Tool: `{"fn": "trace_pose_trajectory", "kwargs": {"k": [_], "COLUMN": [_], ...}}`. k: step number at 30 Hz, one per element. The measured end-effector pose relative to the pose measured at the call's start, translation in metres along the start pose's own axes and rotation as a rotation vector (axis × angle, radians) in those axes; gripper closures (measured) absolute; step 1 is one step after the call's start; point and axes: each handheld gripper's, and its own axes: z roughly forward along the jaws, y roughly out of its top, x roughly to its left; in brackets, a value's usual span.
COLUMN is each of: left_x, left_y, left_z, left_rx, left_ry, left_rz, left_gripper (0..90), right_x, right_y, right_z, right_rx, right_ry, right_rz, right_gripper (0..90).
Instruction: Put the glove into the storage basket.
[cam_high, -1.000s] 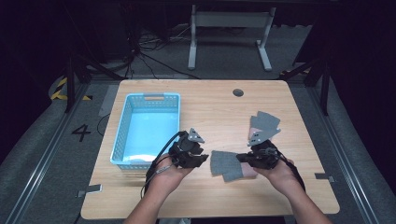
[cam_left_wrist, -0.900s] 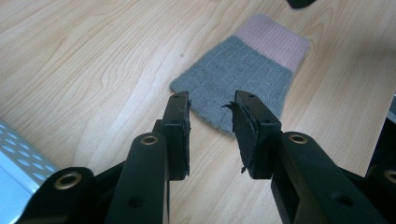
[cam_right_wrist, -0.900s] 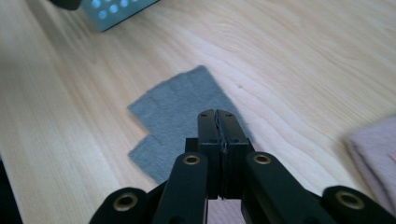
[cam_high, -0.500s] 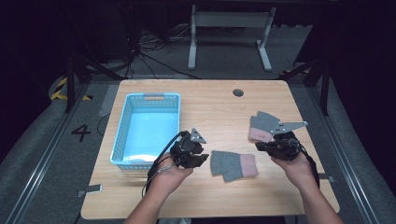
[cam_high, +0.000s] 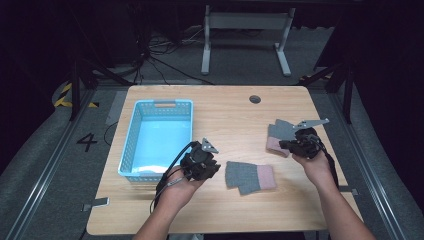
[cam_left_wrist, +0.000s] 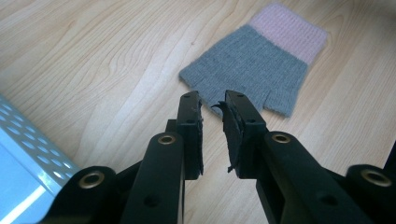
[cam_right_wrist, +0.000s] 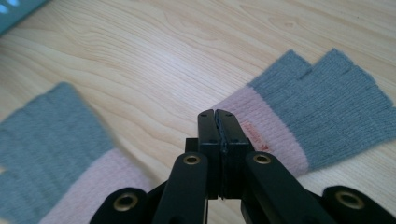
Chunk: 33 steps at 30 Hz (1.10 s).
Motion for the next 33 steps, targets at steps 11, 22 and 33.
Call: {"fn": "trace_pose_trajectory", "kwargs": {"k": [11, 22, 33], "left_x": [-0.001, -0.002, -0.002], "left_y": [-0.001, -0.001, -0.001], "left_z": [0.001, 0.002, 0.002], "left_rx": [0.015, 0.016, 0.023], "left_ry": [0.005, 0.000, -0.003], "left_rz": [0.008, 0.016, 0.018], "left_gripper": [81.2, 78.9, 78.6], "right_x": [-0.009, -0.009, -0.012], "right_y": [0.008, 0.009, 0.007], "right_z": [0.034, 0.048, 0.055], "right_rx": [0.078, 0.114, 0.146], "right_ry": [-0.037, -0.031, -0.033], "right_rz": [0.018, 0.009, 0.024], "right_gripper": [89.8, 89.8, 89.7]}}
